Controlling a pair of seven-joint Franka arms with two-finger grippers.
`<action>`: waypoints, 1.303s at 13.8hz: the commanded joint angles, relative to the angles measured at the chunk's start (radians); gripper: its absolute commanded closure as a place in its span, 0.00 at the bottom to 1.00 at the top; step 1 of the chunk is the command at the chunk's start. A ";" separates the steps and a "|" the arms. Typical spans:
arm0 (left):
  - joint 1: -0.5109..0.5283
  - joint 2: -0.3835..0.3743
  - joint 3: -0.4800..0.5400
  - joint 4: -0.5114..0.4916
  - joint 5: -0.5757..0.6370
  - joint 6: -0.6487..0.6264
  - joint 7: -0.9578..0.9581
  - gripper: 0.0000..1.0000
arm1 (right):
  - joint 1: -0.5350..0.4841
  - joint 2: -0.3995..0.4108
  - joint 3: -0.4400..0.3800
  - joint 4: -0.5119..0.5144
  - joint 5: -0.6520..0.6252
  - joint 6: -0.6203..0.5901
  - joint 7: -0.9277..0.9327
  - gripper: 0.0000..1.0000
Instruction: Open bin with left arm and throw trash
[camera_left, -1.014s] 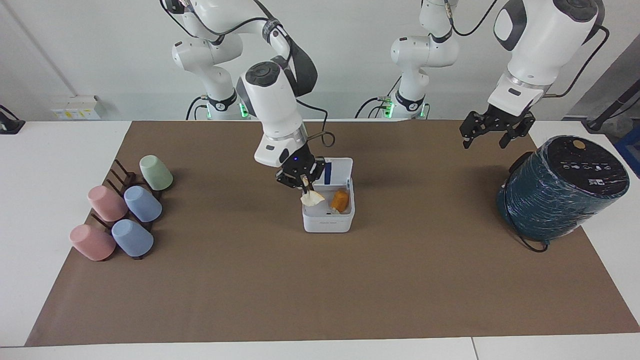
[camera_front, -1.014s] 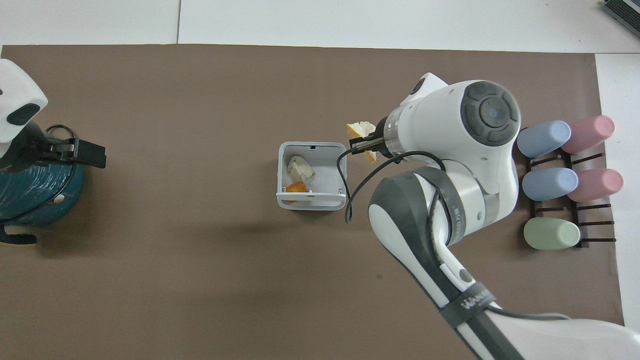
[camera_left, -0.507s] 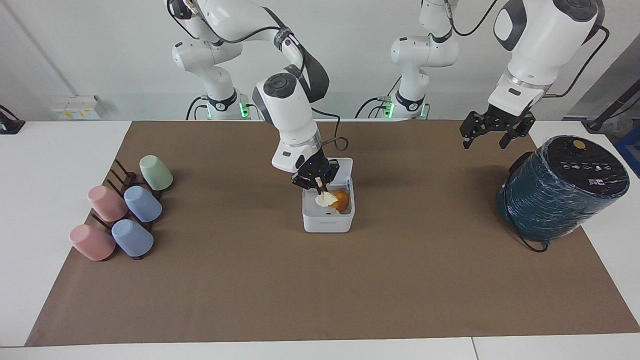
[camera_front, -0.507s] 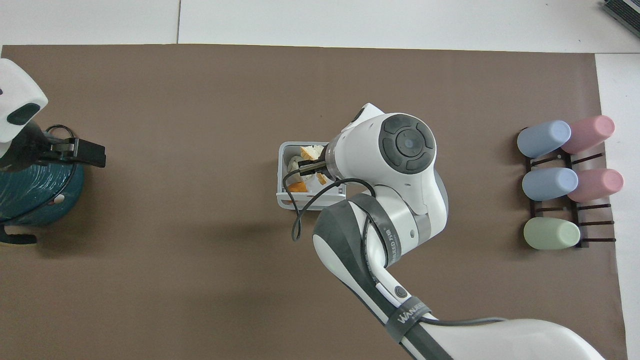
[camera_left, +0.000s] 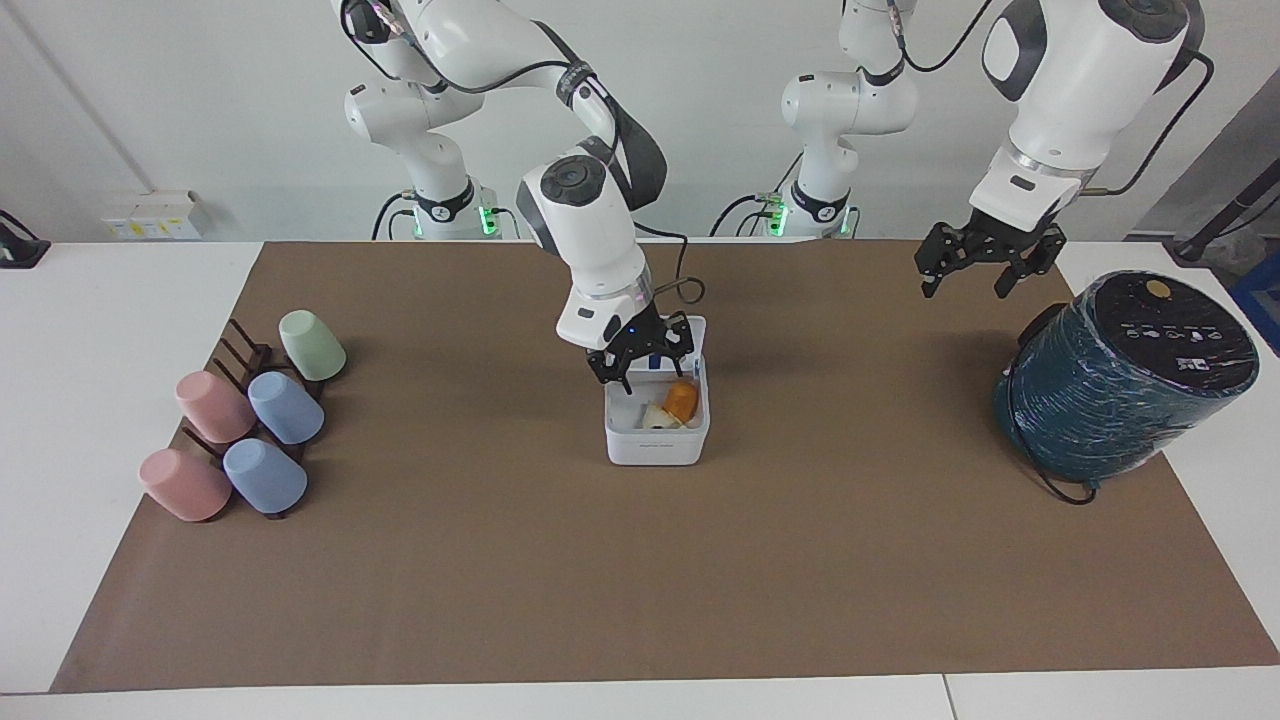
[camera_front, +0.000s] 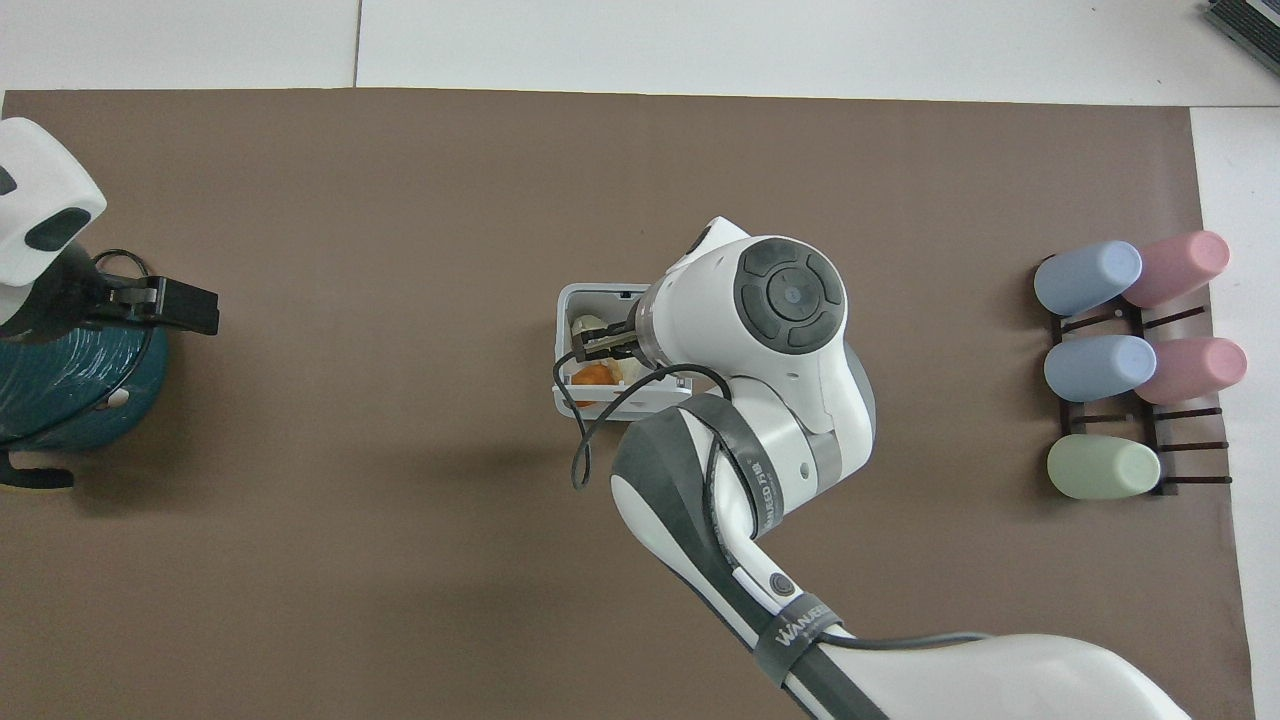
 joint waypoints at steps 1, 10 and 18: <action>0.006 -0.034 -0.002 -0.044 0.021 0.020 0.011 0.00 | -0.003 -0.003 0.003 0.006 0.012 0.013 0.020 0.00; -0.003 -0.034 -0.002 -0.042 0.021 0.030 0.008 0.00 | -0.274 -0.090 -0.011 0.026 -0.250 -0.037 0.011 0.00; 0.001 -0.034 -0.008 -0.042 0.021 0.032 0.011 0.00 | -0.456 -0.279 -0.046 0.026 -0.253 -0.382 -0.112 0.00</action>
